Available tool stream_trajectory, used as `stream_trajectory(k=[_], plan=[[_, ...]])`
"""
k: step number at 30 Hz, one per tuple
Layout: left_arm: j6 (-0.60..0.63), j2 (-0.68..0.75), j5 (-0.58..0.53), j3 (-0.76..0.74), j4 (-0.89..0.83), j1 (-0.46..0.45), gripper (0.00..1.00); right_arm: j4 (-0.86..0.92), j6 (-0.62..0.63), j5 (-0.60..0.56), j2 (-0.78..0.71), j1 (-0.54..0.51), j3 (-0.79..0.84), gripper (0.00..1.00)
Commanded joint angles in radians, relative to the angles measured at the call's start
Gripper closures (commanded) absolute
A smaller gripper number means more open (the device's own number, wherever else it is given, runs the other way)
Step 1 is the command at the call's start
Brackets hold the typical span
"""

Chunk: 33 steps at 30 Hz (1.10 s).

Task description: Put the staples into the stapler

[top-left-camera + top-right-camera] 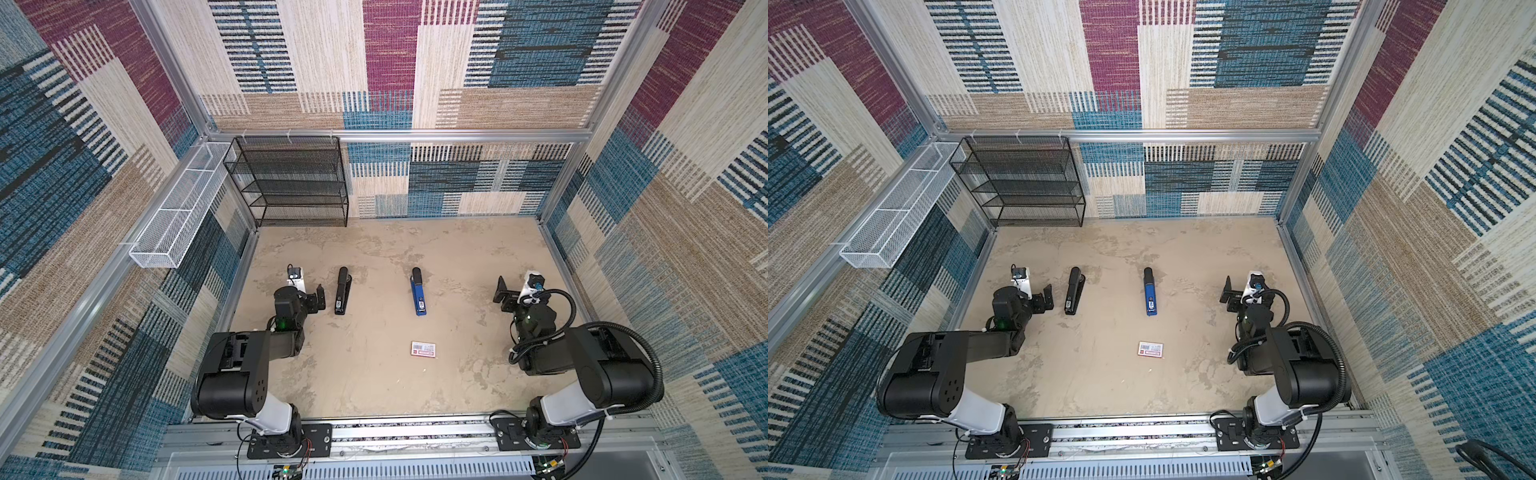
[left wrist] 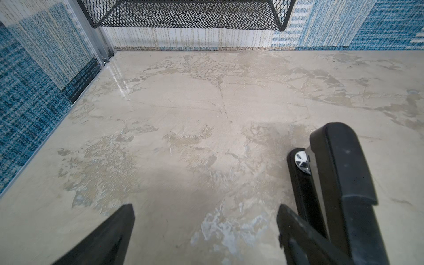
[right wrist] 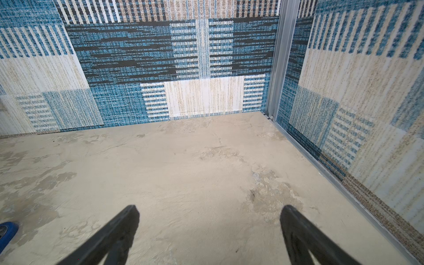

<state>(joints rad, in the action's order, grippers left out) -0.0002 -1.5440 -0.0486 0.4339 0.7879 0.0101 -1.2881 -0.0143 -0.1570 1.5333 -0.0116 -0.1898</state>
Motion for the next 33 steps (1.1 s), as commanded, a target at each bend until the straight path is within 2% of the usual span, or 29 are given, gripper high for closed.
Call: stream_trajectory(k=[1,13,15,17,19,22,23,25,28,29,30,32,33], plan=[[0.016,0.003,0.004,0.0,0.016,0.001,0.01,-0.028,-0.002,0.005,0.0,-0.001,-0.002,0.0],[0.013,0.005,0.007,0.0,0.013,0.003,0.01,-0.034,-0.001,0.004,-0.002,-0.001,0.001,0.0],[-0.002,0.032,-0.05,0.007,-0.015,-0.003,0.01,0.032,-0.009,-0.004,-0.039,-0.002,-0.014,0.0],[-0.02,0.082,-0.111,0.06,-0.146,-0.004,0.0,0.014,0.015,0.009,-0.041,-0.01,-0.01,0.0],[-0.027,0.126,-0.134,0.12,-0.299,-0.004,0.01,0.158,0.015,-0.019,-0.096,-0.021,-0.07,0.0],[-0.075,0.192,-0.161,0.151,-0.379,-0.005,0.01,0.383,0.004,-0.038,-0.164,-0.019,-0.183,0.0],[-0.105,0.216,-0.146,0.157,-0.394,-0.003,0.0,0.409,-0.013,-0.031,-0.183,-0.019,-0.199,0.0],[-0.226,0.268,-0.025,0.161,-0.402,0.014,0.01,0.475,-0.104,0.0,-0.226,-0.017,-0.239,0.0],[-0.499,0.314,0.136,0.145,-0.368,0.045,0.0,0.77,-0.416,-0.038,-0.259,-0.008,-0.366,0.0],[-0.536,0.32,0.181,0.144,-0.361,0.05,0.01,0.812,-0.428,0.037,-0.252,0.004,-0.396,0.0],[-0.555,0.323,0.231,0.153,-0.374,0.051,0.01,0.848,-0.416,0.12,-0.242,0.007,-0.427,0.03],[-0.57,0.32,0.295,0.212,-0.495,0.051,0.02,0.884,-0.401,0.258,-0.231,0.007,-0.462,0.22],[-0.554,0.311,0.34,0.252,-0.581,0.05,0.09,0.904,-0.408,0.306,-0.232,0.007,-0.475,0.29]])
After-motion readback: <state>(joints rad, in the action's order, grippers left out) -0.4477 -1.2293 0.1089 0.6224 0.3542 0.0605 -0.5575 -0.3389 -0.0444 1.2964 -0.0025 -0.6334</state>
